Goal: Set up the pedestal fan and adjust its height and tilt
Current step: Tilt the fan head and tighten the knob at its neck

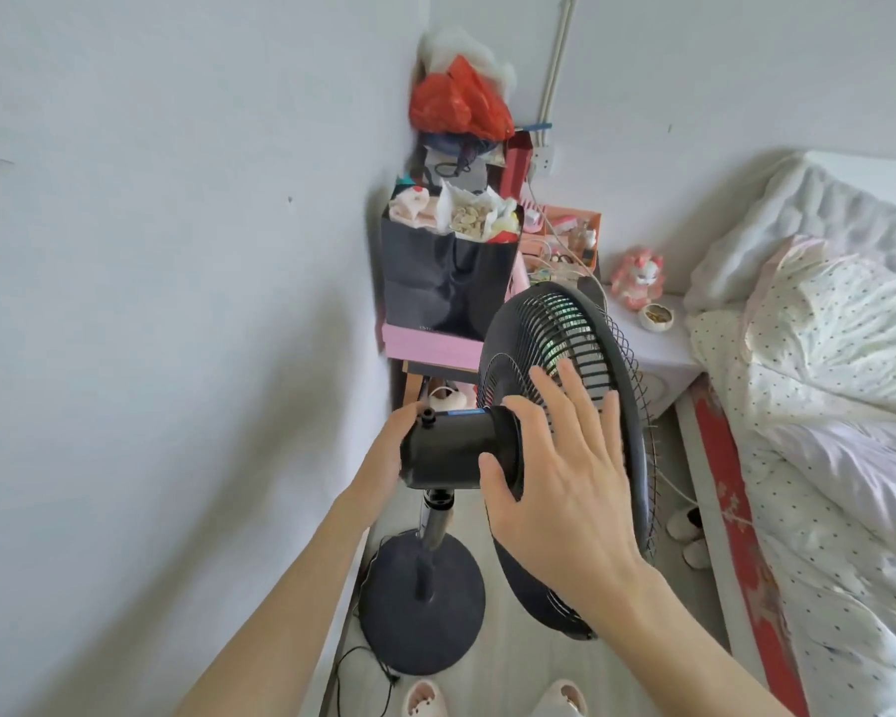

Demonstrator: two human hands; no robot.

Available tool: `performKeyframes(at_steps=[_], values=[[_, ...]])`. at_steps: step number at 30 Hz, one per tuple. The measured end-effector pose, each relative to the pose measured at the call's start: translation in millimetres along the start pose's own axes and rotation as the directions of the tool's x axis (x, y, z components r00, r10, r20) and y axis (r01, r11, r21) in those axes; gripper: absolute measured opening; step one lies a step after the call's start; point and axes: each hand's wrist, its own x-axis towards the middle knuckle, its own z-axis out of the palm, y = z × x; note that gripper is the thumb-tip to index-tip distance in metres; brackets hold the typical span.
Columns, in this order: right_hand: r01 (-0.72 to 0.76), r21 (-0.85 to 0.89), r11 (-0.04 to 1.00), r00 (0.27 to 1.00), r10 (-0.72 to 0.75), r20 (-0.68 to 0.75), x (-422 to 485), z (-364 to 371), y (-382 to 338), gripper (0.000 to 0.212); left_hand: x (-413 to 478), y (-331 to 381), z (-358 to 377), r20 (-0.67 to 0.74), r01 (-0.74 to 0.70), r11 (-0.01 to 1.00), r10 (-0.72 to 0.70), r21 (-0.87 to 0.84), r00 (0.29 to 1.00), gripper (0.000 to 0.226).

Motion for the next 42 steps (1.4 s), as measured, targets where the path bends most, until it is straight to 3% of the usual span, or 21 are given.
performKeyframes(at_steps=[3, 6, 10, 13, 15, 19, 24, 30, 36, 42], values=[[0.052, 0.105, 0.993, 0.988, -0.067, 0.142, 7.5, 21.3, -13.6, 0.062, -1.0, -13.9, -12.6, 0.076, -0.009, 0.999, 0.006, 0.038, 0.997, 0.033], [0.010, 0.020, 1.000, 0.916, -0.017, 0.400, 25.4, 49.4, -17.3, 0.086, 10.6, -35.6, -26.9, 0.033, 0.017, 0.982, -0.024, 0.187, 0.999, 0.031], [-0.040, -0.043, 0.998, 0.833, 0.057, 0.551, 41.6, 86.1, -10.8, 0.098, 26.5, -82.6, -48.7, -0.009, 0.106, 0.882, -0.114, 0.460, 0.993, 0.041], [-0.015, -0.105, 0.994, 0.866, 0.065, 0.497, 38.2, 104.8, -9.0, 0.105, 32.4, -114.8, -56.2, 0.020, 0.132, 0.782, -0.181, 0.609, 0.983, 0.043], [0.036, -0.133, 0.990, 0.902, 0.026, 0.432, 32.8, 114.4, -8.8, 0.107, 40.1, -133.9, -58.1, 0.065, 0.073, 0.701, -0.169, 0.710, 0.983, 0.040], [0.059, -0.124, 0.991, 0.930, -0.009, 0.367, 25.5, 127.0, -11.0, 0.112, 62.0, -169.0, -59.6, 0.005, 0.139, 0.547, -0.253, 0.826, 0.967, 0.059], [0.050, -0.153, 0.987, 0.945, 0.003, 0.328, 23.7, 131.7, -13.3, 0.114, 95.3, -197.4, -55.1, -0.037, 0.167, 0.460, -0.278, 0.872, 0.960, 0.065], [0.011, -0.148, 0.989, 0.940, 0.040, 0.337, 23.2, 132.2, -8.2, 0.114, 135.4, -219.7, -43.9, 0.011, 0.072, 0.274, -0.291, 0.959, 0.957, 0.068], [0.009, -0.178, 0.984, 0.933, 0.056, 0.356, 28.1, 130.4, -7.2, 0.112, 130.1, -224.1, -43.2, 0.046, 0.069, 0.337, -0.321, 0.939, 0.946, 0.026], [0.016, -0.164, 0.986, 0.920, 0.050, 0.388, 32.4, 129.3, -11.6, 0.114, 101.1, -183.2, -42.3, 0.093, 0.018, 0.352, -0.295, 0.936, 0.951, 0.032]])
